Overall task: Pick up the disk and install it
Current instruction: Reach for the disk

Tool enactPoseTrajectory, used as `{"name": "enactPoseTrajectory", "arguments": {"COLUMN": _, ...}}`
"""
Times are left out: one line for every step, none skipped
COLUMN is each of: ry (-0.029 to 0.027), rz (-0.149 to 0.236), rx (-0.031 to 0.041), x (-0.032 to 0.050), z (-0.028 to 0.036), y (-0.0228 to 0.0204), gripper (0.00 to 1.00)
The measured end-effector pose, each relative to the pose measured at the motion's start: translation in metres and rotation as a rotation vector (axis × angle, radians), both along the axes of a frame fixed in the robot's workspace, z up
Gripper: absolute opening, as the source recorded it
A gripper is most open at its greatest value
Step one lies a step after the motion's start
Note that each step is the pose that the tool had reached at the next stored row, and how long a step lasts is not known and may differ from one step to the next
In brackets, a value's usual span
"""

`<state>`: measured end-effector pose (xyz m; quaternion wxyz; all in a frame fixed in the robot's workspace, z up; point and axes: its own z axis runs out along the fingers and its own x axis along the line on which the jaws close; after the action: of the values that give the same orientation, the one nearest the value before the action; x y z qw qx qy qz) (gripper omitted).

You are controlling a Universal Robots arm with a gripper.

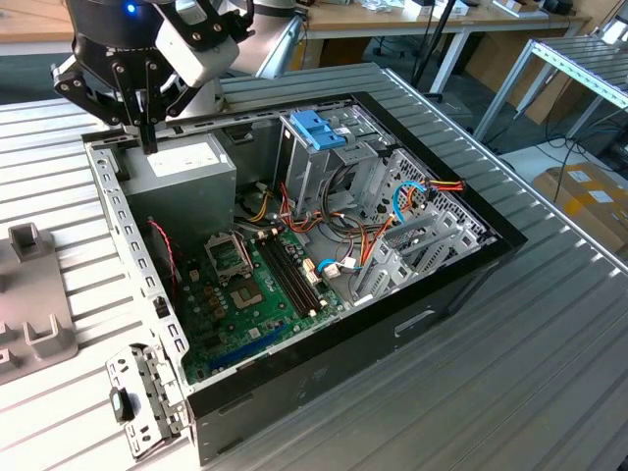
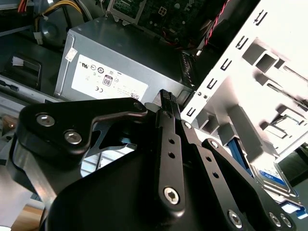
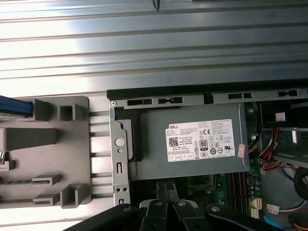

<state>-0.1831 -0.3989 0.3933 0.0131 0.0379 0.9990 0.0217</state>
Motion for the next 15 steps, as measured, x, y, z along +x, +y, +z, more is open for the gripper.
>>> {"name": "enactPoseTrajectory", "arguments": {"ry": 0.0000, "rz": 0.000, "rx": 0.0000, "x": -0.0003, "z": 0.0000, "y": 0.0000, "gripper": 0.11}}
{"name": "enactPoseTrajectory", "arguments": {"ry": 0.0000, "rz": 0.000, "rx": 0.0000, "x": -0.0007, "z": 0.0000, "y": 0.0000, "gripper": 0.11}}
{"name": "enactPoseTrajectory", "arguments": {"ry": 0.0000, "rz": 0.000, "rx": -0.0001, "x": -0.0013, "z": 0.0000, "y": 0.0000, "gripper": 0.11}}
{"name": "enactPoseTrajectory", "arguments": {"ry": 0.0001, "rz": 0.000, "rx": 0.0000, "x": -0.0018, "z": 0.0000, "y": 0.0000, "gripper": 0.11}}
{"name": "enactPoseTrajectory", "arguments": {"ry": 0.0001, "rz": 0.000, "rx": 0.0000, "x": -0.0021, "z": 0.0000, "y": 0.0000, "gripper": 0.11}}
{"name": "enactPoseTrajectory", "arguments": {"ry": 0.0001, "rz": 0.000, "rx": 0.0000, "x": -0.0024, "z": 0.0000, "y": 0.0000, "gripper": 0.11}}
{"name": "enactPoseTrajectory", "arguments": {"ry": 0.0000, "rz": 0.000, "rx": 0.0000, "x": -0.0026, "z": 0.0000, "y": 0.0000, "gripper": 0.11}}
{"name": "enactPoseTrajectory", "arguments": {"ry": 0.0000, "rz": 0.000, "rx": 0.0000, "x": -0.0029, "z": 0.0000, "y": 0.0000, "gripper": 0.11}}
{"name": "enactPoseTrajectory", "arguments": {"ry": 0.0001, "rz": 0.000, "rx": 0.0000, "x": -0.0031, "z": 0.0000, "y": 0.0000, "gripper": 0.11}}
{"name": "enactPoseTrajectory", "arguments": {"ry": 0.0000, "rz": 0.000, "rx": -0.0001, "x": -0.0033, "z": 0.0000, "y": 0.0000, "gripper": 0.11}}
{"name": "enactPoseTrajectory", "arguments": {"ry": 0.0000, "rz": 0.000, "rx": 0.0000, "x": -0.0037, "z": 0.0000, "y": 0.0000, "gripper": 0.11}}
{"name": "enactPoseTrajectory", "arguments": {"ry": 0.0000, "rz": 0.000, "rx": 0.0000, "x": -0.0039, "z": 0.0000, "y": 0.0000, "gripper": 0.11}}
{"name": "enactPoseTrajectory", "arguments": {"ry": 0.0000, "rz": 0.000, "rx": 0.0000, "x": -0.0042, "z": 0.0000, "y": 0.0000, "gripper": 0.11}}
{"name": "enactPoseTrajectory", "arguments": {"ry": 0.0000, "rz": 0.000, "rx": 0.0000, "x": -0.0046, "z": 0.0000, "y": 0.0000, "gripper": 0.11}}
{"name": "enactPoseTrajectory", "arguments": {"ry": 0.0001, "rz": 0.000, "rx": -0.0001, "x": -0.0050, "z": 0.0000, "y": 0.0000, "gripper": 0.11}}
